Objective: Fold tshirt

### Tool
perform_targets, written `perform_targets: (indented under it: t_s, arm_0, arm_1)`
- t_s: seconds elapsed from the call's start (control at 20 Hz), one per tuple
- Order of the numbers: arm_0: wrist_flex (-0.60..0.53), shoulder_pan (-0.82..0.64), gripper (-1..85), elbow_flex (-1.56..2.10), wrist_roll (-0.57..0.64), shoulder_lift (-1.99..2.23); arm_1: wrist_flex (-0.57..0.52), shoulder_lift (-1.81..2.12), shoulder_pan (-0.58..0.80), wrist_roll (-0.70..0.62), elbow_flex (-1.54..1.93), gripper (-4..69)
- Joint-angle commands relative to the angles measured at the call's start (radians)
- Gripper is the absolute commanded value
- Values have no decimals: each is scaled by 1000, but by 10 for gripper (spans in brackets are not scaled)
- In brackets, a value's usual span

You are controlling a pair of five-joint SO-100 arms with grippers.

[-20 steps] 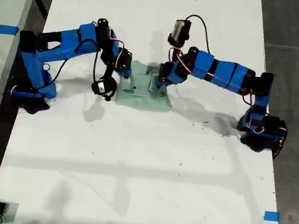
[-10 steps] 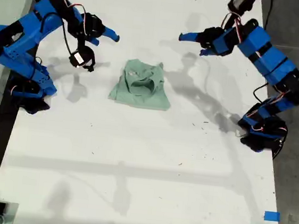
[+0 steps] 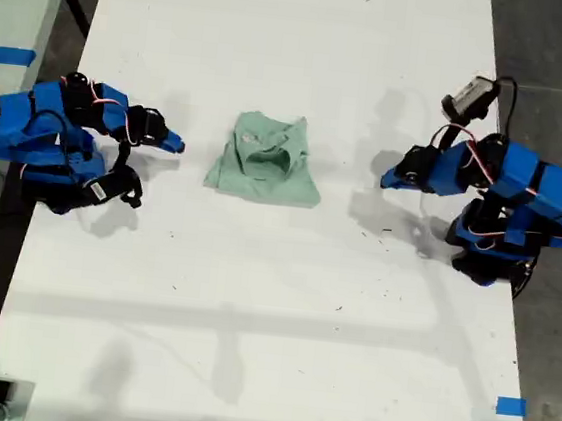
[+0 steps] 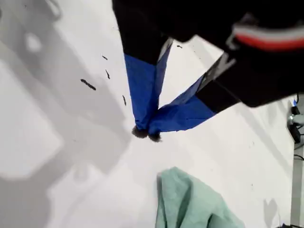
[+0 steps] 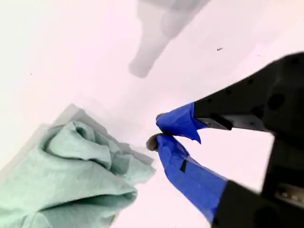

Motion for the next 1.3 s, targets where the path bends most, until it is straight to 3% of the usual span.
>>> perform_targets:
  t_s: [0.0,0.1,0.2,0.25,0.3,0.5,0.55,0.65,0.75,1.25]
  arm_0:
    - [-11,46,1,81,-32,86]
    - [11,60,1,147,-57,138]
    - [2,67,1,285,-64,319]
    - [97,66,1,337,-75,485]
    - [233,54,1,319,-83,545]
    - [426,28,12,328,-109,540]
    - [445,12,17,330,-104,541]
    - [445,-8,28,330,-103,541]
    - [445,-15,33,330,-103,541]
    - [445,-12,35,330,-103,541]
  arm_1:
    - [-61,98,-74,95,138,-21]
    - [-43,233,-94,150,249,-21]
    - [48,459,-100,221,357,-21]
    - [129,611,-101,255,413,-21]
    - [140,644,-117,259,423,-21]
    - [83,647,-120,376,451,11]
    - [74,647,-114,316,456,15]
    - [74,647,-87,66,456,17]
    - [75,647,-87,-299,456,17]
    - [80,647,-95,-319,454,8]
